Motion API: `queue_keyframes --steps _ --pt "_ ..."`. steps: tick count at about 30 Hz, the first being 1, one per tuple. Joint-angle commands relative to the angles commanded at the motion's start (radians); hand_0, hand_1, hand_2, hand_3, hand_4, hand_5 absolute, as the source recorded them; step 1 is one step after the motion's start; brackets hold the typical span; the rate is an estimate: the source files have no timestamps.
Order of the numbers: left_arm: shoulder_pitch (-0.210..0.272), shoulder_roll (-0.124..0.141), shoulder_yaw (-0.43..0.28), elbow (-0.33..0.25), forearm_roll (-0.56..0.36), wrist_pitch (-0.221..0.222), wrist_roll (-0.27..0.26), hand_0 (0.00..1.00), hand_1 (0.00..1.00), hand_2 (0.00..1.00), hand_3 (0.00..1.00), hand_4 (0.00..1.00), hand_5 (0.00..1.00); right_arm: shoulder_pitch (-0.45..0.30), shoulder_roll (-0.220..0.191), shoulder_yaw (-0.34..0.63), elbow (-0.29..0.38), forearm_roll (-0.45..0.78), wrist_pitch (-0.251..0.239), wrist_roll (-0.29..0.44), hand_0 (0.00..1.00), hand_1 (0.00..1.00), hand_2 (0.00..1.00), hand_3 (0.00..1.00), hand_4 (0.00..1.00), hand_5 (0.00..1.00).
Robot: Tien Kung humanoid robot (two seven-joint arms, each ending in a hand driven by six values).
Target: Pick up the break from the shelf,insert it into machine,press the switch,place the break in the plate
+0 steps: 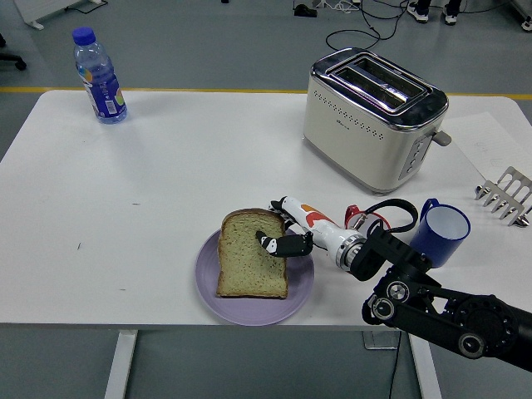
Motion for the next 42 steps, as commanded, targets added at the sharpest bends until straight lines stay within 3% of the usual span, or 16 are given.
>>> queue_keyframes --steps 5,6,11,12,23,29,30,35,36,38,42 --pt "0.001 0.0 0.0 0.0 0.001 0.0 0.0 0.419 0.478 0.508 0.564 0.357 0.998 -0.004 -0.004 0.012 0.006 -0.044 0.011 0.004 0.743 0.698 0.711 0.685 0.635 0.194" --pt "0.001 0.0 0.001 0.0 0.0 0.0 0.0 0.418 0.478 0.508 0.564 0.357 0.998 -0.005 -0.005 0.014 0.006 -0.049 0.012 0.006 0.831 0.786 0.822 0.77 0.71 0.251" --pt "0.002 -0.001 -0.001 0.0 0.004 -0.001 0.001 0.418 0.478 0.508 0.564 0.357 0.998 -0.01 -0.008 0.02 0.006 -0.071 0.016 0.015 0.831 0.786 0.822 0.77 0.71 0.251" --pt "0.003 -0.001 -0.001 0.0 0.004 0.0 0.001 0.419 0.478 0.51 0.566 0.357 0.998 -0.012 -0.009 0.02 0.007 -0.076 0.014 0.017 0.903 0.845 0.922 0.851 0.743 0.271" --pt "0.012 -0.003 -0.003 0.0 0.01 -0.001 0.002 0.419 0.478 0.509 0.565 0.356 0.998 -0.026 -0.015 0.038 0.026 -0.155 -0.037 0.043 0.922 0.886 0.944 0.882 0.756 0.268" --pt "0.016 -0.004 -0.006 0.0 0.017 -0.002 0.004 0.419 0.479 0.509 0.564 0.356 0.998 -0.046 -0.031 0.081 0.081 -0.15 -0.068 0.1 0.927 0.887 0.948 0.89 0.759 0.27" --pt "0.017 -0.004 -0.005 0.0 0.017 -0.002 0.004 0.419 0.478 0.509 0.567 0.356 0.998 -0.053 -0.038 0.097 0.098 -0.134 -0.072 0.124 0.88 0.833 0.893 0.866 0.734 0.256" --pt "0.017 -0.002 -0.002 0.0 0.013 -0.003 0.001 0.419 0.478 0.509 0.567 0.356 0.998 -0.089 -0.078 0.202 0.21 0.003 -0.047 0.287 0.88 0.833 0.893 0.866 0.734 0.256" --pt "0.016 -0.002 -0.003 0.0 0.011 -0.003 0.001 0.418 0.478 0.512 0.566 0.356 0.998 -0.095 -0.087 0.23 0.238 0.048 -0.031 0.323 0.746 0.697 0.714 0.653 0.529 0.147" --pt "0.014 -0.002 -0.004 0.0 0.008 -0.003 0.0 0.418 0.478 0.512 0.566 0.356 0.998 -0.106 -0.103 0.298 0.298 0.138 0.011 0.389 0.746 0.697 0.714 0.653 0.529 0.147" --pt "0.012 -0.002 -0.003 0.0 0.011 -0.006 0.002 0.418 0.478 0.51 0.564 0.356 0.998 -0.121 -0.117 0.413 0.369 0.301 0.053 0.433 0.71 0.671 0.687 0.623 0.519 0.176"
